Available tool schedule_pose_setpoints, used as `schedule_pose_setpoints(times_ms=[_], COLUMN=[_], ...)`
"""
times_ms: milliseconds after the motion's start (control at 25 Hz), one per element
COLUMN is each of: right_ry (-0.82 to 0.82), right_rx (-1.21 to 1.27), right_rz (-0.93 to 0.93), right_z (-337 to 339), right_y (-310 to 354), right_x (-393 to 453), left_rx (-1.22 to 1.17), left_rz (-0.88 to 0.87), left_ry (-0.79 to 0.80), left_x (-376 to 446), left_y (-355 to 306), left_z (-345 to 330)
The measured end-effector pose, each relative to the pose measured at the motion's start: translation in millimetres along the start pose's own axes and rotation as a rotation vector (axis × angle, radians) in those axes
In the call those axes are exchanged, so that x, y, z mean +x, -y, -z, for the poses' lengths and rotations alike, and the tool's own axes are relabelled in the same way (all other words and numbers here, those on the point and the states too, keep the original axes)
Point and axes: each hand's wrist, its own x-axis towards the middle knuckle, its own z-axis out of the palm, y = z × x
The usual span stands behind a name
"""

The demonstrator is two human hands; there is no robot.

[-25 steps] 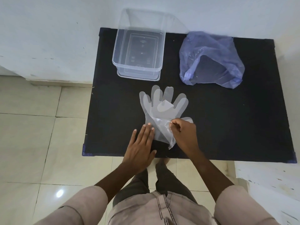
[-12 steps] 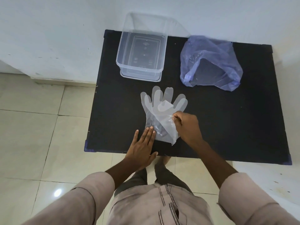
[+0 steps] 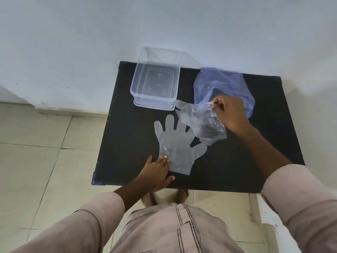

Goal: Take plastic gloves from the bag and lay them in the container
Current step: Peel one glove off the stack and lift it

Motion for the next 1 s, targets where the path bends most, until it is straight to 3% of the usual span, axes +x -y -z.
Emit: schedule_pose_setpoints(times_ms=[120, 240, 320, 440, 520, 720, 840, 920, 1000], right_ry=[0.017, 0.119, 0.162, 0.179, 0.231, 0.280, 0.309, 0.264, 0.109], right_rx=[-0.045, -0.059, -0.069, -0.126, -0.144, -0.120, -0.086, 0.029, 0.267], right_rz=[0.071, 0.165, 0.246, 0.414, 0.430, 0.454, 0.458, 0.371, 0.182], right_z=[27, 50, 66, 94, 112, 142, 153, 162, 167], right_y=[-1, 8, 18, 34, 44, 66, 73, 67, 47], right_x=[15, 20, 21, 22, 24, 25, 22, 16, 2], left_rx=[-0.057, -0.289, -0.399, -0.582, -0.676, -0.733, -0.918, -1.052, -1.142], left_rz=[0.005, 0.025, 0.017, -0.065, -0.192, -0.367, -0.421, -0.423, -0.408], left_ry=[0.053, 0.066, -0.147, -0.666, -0.839, -0.603, -0.526, -0.517, -0.513], left_x=[-1, -6, -11, -25, -27, -14, -10, -11, -13], left_y=[1, 1, -5, -17, -16, -7, -17, -21, -18], left_z=[16, 57, 105, 187, 230, 277, 278, 277, 278])
